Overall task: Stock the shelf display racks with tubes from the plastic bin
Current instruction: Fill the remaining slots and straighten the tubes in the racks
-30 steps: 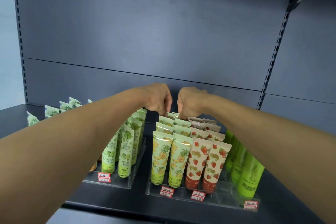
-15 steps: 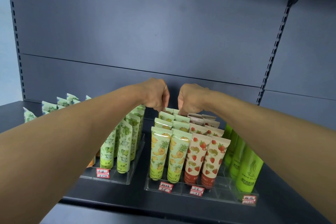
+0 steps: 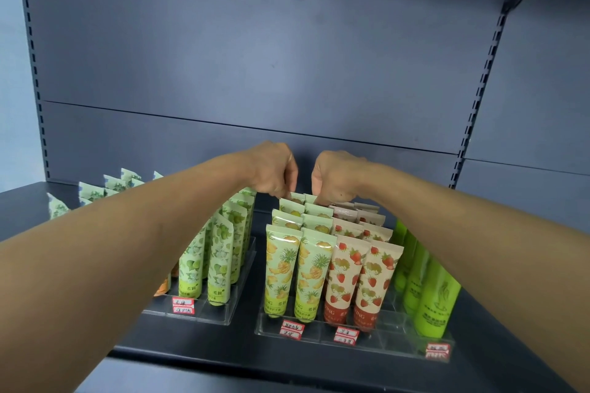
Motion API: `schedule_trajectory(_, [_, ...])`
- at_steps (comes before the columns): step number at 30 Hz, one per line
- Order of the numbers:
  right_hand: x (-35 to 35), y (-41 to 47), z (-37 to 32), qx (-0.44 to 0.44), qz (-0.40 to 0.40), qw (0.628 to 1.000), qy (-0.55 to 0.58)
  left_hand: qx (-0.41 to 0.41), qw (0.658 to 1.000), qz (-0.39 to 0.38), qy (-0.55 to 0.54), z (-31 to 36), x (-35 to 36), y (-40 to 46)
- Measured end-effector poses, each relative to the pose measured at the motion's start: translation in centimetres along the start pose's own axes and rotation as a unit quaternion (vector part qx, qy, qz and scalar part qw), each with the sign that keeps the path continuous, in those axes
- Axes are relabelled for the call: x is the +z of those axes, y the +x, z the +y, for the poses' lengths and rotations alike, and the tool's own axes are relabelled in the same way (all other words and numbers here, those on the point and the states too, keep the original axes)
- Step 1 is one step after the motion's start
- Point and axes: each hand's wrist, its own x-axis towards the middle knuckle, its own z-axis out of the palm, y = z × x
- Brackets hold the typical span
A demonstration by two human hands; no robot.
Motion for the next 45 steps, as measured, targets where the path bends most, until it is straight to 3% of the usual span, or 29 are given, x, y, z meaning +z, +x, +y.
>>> schedule_trajectory(13, [-0.3, -0.2, 0.1, -0.005, -0.006, 1.0, 0.022, -0.002, 1.0, -0.004, -0.004, 0.3, -0.3, -0.6])
schedule_trajectory(18, [-1.5, -0.9, 0.6, -0.012, 0.009, 0.999, 0.049, 0.002, 0.999, 0.04, -0.023, 0.7, -1.6, -1.5])
schedule_trajectory(26, [-2.2, -1.6, 1.8, 0.015, 0.024, 0.998, 0.05, 0.007, 0.997, -0.077, 0.009, 1.4, -1.4, -2.9])
schedule_trajectory(45, [-1.6, -2.0, 2.8, 0.021, 0.007, 1.0, 0.013, 0.018, 0.997, -0.026, 0.065, 1.5, -0.4, -2.8])
